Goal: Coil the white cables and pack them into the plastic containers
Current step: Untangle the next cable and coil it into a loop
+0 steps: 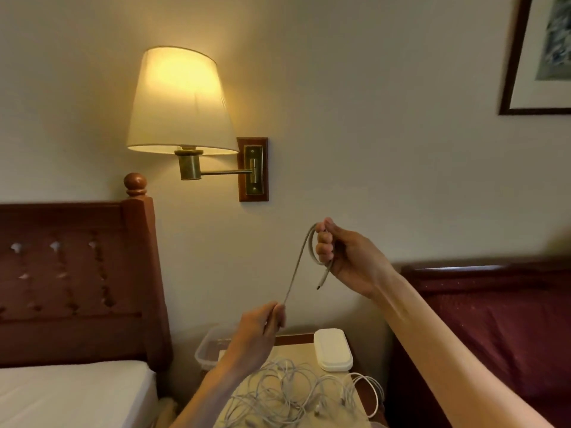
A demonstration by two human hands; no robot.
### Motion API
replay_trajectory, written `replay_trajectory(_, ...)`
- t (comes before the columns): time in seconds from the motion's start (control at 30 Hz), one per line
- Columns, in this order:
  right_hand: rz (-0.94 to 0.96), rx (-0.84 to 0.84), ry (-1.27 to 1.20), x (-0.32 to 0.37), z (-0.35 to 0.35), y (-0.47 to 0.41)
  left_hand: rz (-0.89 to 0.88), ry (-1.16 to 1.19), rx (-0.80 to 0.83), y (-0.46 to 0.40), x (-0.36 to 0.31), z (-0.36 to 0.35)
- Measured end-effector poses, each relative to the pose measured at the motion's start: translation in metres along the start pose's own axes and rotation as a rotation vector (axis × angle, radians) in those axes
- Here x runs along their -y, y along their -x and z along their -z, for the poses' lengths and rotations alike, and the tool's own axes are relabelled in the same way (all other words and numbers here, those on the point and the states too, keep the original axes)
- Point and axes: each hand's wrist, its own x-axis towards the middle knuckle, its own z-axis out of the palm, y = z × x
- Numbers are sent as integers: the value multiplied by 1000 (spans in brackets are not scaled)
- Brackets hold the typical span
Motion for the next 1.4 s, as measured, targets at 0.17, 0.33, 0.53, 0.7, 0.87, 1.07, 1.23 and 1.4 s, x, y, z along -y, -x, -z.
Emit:
replay_trajectory(0.17, 116, -32, 524, -26, 0, -11, -214, -349, 204, -8, -46, 22)
replay_trajectory(0.33, 162, -49, 865, -46, -3, -3, -462, -508, -39, -17, -69, 51)
replay_trajectory(0.53, 111, 34, 875, -50, -7, 4, -489, -493, -196, -38, -68, 63)
replay_trajectory(0.7, -10, 140, 575, -38, -6, 14, -399, -292, -244, -54, -56, 63)
replay_trajectory(0.87, -101, 121, 199, -26, -10, 20, -334, 18, -214, -56, -61, 57)
replay_trajectory(1.07, -116, 115, -149, -12, -3, 18, -148, 138, -109, -42, -24, 43)
replay_trajectory(1.23, -11, -19, -120, 8, 1, 11, 23, 160, -25, -10, 11, 15)
replay_trajectory(1.4, 44, -131, 254, -11, 11, -4, -154, -203, 285, -10, -28, 9)
